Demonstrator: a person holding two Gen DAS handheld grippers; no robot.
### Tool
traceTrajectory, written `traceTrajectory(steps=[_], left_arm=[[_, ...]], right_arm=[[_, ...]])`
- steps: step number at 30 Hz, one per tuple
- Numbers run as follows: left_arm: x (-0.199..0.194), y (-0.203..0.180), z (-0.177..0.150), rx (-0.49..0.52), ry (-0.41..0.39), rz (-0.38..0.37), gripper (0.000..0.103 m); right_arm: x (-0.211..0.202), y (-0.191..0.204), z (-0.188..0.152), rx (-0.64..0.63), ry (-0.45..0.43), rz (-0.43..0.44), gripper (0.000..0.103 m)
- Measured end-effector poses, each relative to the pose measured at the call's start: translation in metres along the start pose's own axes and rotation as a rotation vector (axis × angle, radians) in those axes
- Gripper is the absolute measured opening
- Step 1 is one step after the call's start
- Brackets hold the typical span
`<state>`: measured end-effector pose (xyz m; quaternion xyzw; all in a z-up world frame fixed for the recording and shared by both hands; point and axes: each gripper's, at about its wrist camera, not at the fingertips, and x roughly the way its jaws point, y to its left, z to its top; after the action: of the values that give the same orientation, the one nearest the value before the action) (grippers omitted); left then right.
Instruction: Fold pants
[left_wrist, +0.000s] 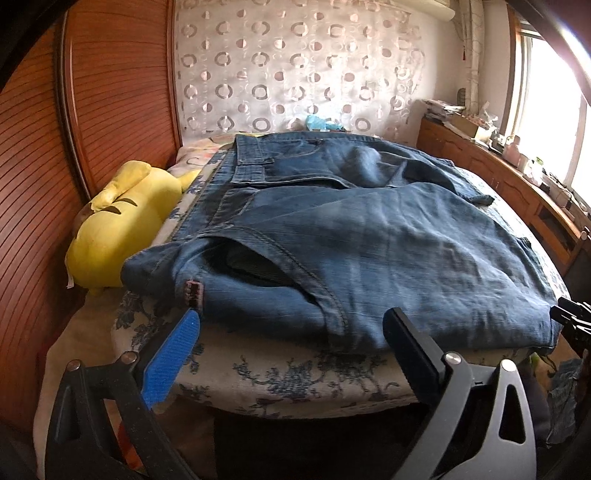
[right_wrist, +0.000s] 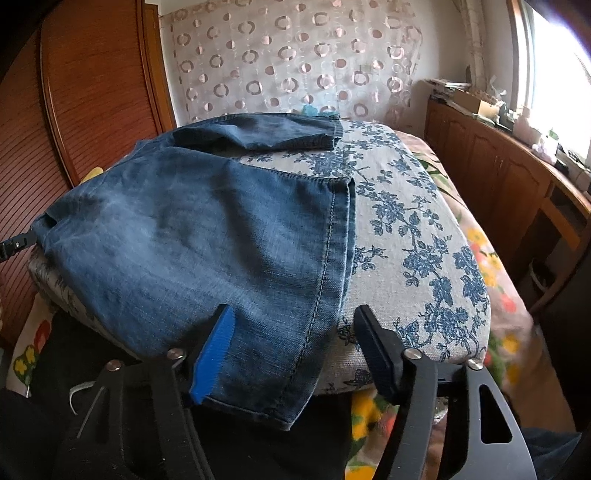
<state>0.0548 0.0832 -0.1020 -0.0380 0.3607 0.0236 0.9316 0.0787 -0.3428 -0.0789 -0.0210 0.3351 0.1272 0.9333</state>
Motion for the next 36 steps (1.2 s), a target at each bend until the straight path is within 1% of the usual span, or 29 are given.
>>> traceTrajectory(steps=[2,4,6,7,10,13,15,18,21,24,27,28,30,32,34,36], left_arm=[[0.0,0.005,0.002,-0.005,-0.001,0.01,0.098],[-0.001,0.013,0.005,-0.018,-0.011,0.023,0.098],[-0.001,0.021,0.006,-0.033,-0.017,0.027,0.098],[-0.001,0.026,0.006,-0.043,-0.017,0.034,0.098],[0.001,0.039,0.007,-0.069,-0.015,0.049,0.093],[0.002,0.051,0.007,-0.087,-0.018,0.059,0.085],[0.002,0.057,0.008,-0.098,-0.019,0.062,0.077],[0.005,0.067,0.008,-0.114,-0.02,0.071,0.069],[0.011,0.076,0.006,-0.125,-0.014,0.087,0.068],[0.018,0.083,0.003,-0.148,-0.006,0.086,0.068],[0.024,0.085,0.002,-0.145,0.009,0.094,0.068],[0.027,0.085,0.001,-0.143,0.018,0.096,0.068],[0.033,0.086,0.001,-0.146,0.032,0.092,0.068],[0.037,0.088,-0.001,-0.156,0.039,0.085,0.068],[0.037,0.089,-0.001,-0.169,0.036,0.065,0.062],[0.035,0.089,0.001,-0.178,0.023,0.041,0.049]], right_arm=[[-0.004,0.003,-0.001,-0.011,-0.002,0.001,0.053],[-0.007,0.004,-0.001,-0.021,-0.003,0.007,0.033],[-0.007,0.004,0.001,-0.023,0.004,0.022,0.017],[-0.008,0.005,0.001,-0.031,0.01,0.024,0.013],[-0.015,0.005,0.004,-0.052,0.014,0.04,0.005],[-0.028,0.006,0.011,-0.074,-0.01,0.052,0.003],[-0.04,0.009,0.017,-0.088,-0.037,0.058,0.003],[-0.058,0.012,0.026,-0.111,-0.077,0.063,0.003],[-0.068,0.014,0.035,-0.133,-0.11,0.061,0.002],[-0.073,0.016,0.045,-0.155,-0.148,0.059,0.002],[-0.081,0.02,0.047,-0.17,-0.173,0.061,0.002],[-0.071,0.027,0.05,-0.175,-0.175,0.062,0.002],[-0.07,0.028,0.045,-0.182,-0.175,0.063,0.002],[-0.054,0.027,0.047,-0.184,-0.164,0.066,0.002],[-0.044,0.023,0.046,-0.182,-0.146,0.065,0.002],[-0.036,0.019,0.051,-0.183,-0.13,0.057,0.002]])
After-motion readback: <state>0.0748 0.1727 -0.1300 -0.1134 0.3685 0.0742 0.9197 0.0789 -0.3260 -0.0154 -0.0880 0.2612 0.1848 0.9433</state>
